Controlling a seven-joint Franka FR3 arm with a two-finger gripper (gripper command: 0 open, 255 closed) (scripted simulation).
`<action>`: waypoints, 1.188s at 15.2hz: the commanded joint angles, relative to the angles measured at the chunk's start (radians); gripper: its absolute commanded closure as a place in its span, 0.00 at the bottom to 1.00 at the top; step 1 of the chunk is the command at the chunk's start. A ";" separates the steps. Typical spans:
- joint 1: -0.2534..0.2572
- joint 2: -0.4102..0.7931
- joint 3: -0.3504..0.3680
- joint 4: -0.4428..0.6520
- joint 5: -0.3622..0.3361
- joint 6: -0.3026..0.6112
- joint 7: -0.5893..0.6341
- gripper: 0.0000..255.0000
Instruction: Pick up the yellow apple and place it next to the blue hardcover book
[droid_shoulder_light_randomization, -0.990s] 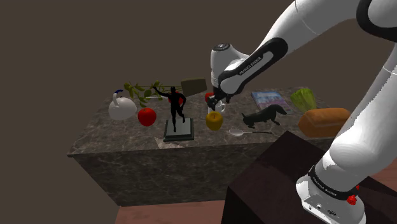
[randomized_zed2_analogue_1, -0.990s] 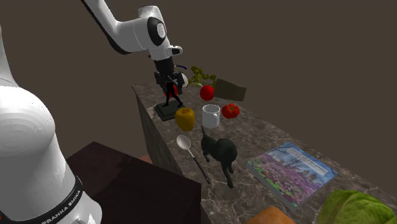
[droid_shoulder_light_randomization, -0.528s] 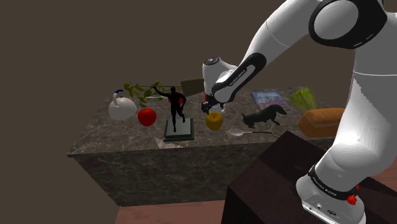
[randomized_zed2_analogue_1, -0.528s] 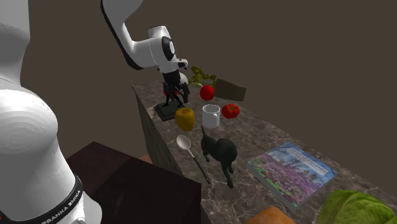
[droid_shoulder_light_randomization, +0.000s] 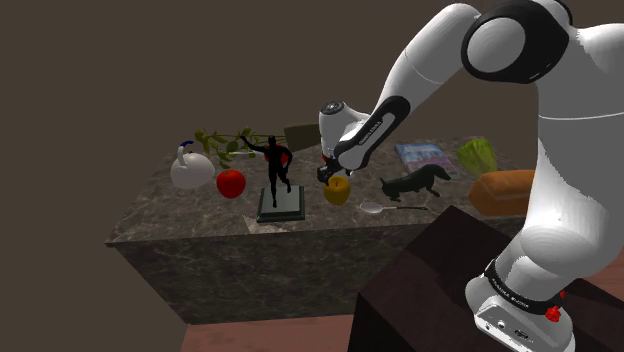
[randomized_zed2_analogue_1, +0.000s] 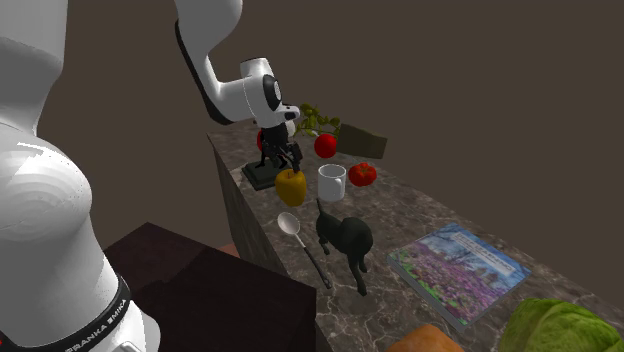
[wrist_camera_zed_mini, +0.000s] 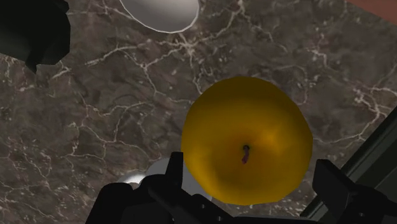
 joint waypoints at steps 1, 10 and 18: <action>0.000 0.004 -0.002 0.002 -0.002 0.003 0.001 0.00; 0.000 0.004 -0.001 0.002 -0.002 0.003 0.001 1.00; -0.005 -0.019 0.007 -0.002 0.011 -0.015 -0.012 1.00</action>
